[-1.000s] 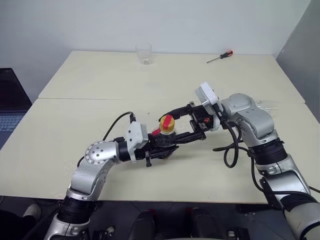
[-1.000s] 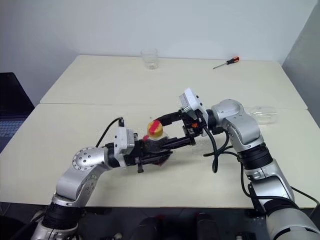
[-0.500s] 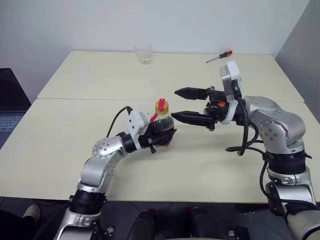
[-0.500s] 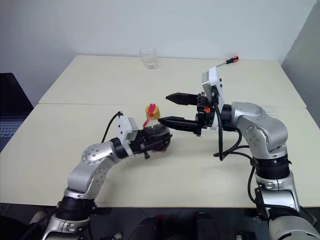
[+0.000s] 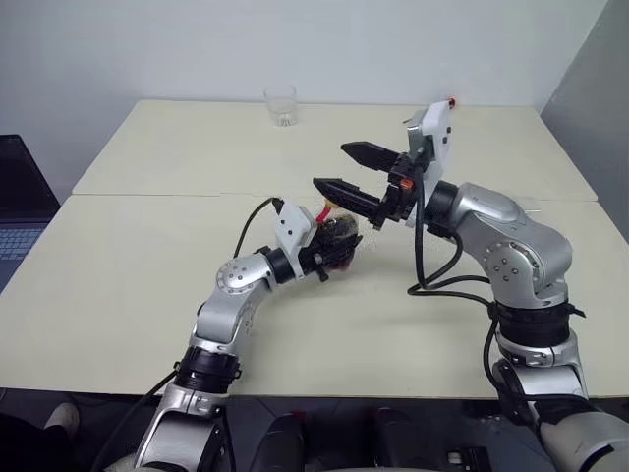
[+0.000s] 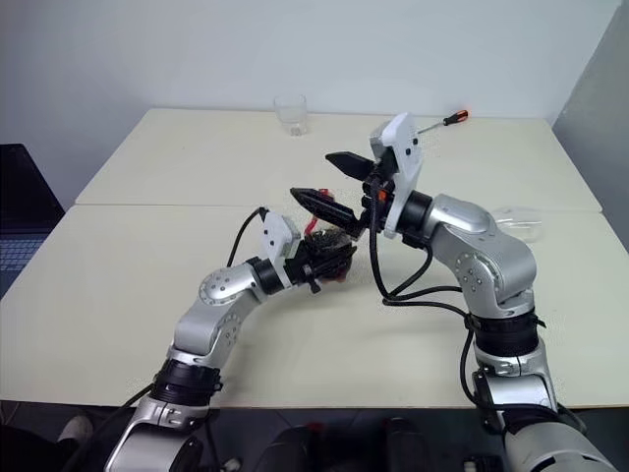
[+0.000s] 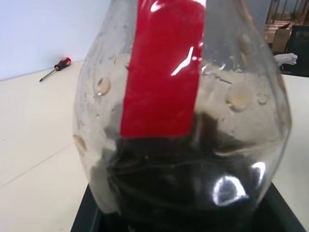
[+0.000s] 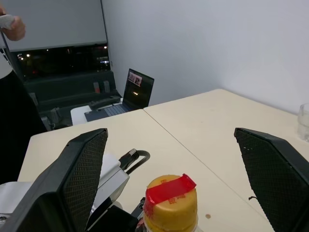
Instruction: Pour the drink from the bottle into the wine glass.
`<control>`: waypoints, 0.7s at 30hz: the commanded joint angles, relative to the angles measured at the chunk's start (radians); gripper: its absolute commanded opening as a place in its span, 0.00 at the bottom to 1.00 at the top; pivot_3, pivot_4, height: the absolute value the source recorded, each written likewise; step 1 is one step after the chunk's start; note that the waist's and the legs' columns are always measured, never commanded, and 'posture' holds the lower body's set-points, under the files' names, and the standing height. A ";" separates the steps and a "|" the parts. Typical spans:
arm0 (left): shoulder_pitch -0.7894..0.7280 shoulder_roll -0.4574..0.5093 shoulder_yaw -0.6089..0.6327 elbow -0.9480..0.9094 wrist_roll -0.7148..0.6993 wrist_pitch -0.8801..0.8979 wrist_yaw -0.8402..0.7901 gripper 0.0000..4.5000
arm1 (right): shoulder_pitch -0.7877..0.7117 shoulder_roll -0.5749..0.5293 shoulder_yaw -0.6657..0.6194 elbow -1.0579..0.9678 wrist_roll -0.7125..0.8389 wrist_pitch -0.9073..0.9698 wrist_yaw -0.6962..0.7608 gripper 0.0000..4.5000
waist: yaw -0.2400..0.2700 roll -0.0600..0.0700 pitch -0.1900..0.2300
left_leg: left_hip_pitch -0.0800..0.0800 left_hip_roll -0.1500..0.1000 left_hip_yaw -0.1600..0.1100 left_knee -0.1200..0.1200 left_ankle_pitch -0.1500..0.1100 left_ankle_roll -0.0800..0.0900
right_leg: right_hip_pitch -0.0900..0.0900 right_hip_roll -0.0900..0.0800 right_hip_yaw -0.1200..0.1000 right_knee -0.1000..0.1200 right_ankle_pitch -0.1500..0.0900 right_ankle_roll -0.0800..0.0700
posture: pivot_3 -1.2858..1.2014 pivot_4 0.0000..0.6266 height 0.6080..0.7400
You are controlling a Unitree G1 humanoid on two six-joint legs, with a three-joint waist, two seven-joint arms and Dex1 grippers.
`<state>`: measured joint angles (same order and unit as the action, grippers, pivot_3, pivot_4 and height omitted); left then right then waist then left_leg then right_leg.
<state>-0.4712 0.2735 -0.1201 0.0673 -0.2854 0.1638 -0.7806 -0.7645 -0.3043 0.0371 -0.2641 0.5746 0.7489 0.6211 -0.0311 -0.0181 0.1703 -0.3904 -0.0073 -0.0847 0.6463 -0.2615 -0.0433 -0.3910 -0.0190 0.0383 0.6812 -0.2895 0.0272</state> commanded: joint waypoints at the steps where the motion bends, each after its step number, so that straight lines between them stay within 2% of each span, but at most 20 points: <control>1: -0.037 0.005 0.015 -0.001 0.001 -0.046 -0.016 0.40 | -0.025 0.001 0.010 -0.017 -0.009 -0.023 -0.003 1.00 | 0.000 0.000 0.000 | 0.000 0.000 0.000 0.000 0.000 0.000 | 0.000 0.000 0.000 0.000 0.000 0.000 | 0.52 0.24 1.00; 11: -0.057 0.000 0.007 0.011 0.005 -0.061 -0.033 0.40 | -0.023 0.010 0.046 0.011 -0.030 -0.018 -0.002 1.00 | 0.000 0.000 0.000 | 0.000 0.000 0.000 0.000 0.000 0.000 | 0.000 0.000 0.000 0.000 0.000 0.000 | 0.52 0.24 1.00; 14: -0.058 0.000 0.008 0.010 0.005 -0.061 -0.036 0.40 | -0.024 0.012 0.049 0.020 -0.038 -0.020 0.003 0.86 | 0.000 0.000 0.000 | 0.000 0.000 0.000 0.000 0.000 0.000 | 0.000 0.000 0.000 0.000 0.000 0.000 | 0.52 0.24 1.00; 21: -0.061 -0.005 0.008 0.011 0.008 -0.063 -0.037 0.40 | -0.031 0.024 0.036 0.035 -0.036 -0.015 0.003 0.30 | 0.000 0.000 0.000 | 0.000 0.000 0.000 0.000 0.000 0.000 | 0.000 0.000 0.000 0.000 0.000 0.000 | 0.52 0.24 1.00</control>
<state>-0.5037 0.2742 -0.1198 0.1096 -0.2723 0.1280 -0.8174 -0.7648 -0.2874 0.0854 -0.2123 0.5295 0.7487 0.6258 -0.0314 -0.0181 0.1703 -0.3905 -0.0072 -0.0847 0.6464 -0.2615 -0.0433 -0.3911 -0.0190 0.0384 0.6813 -0.2895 0.0272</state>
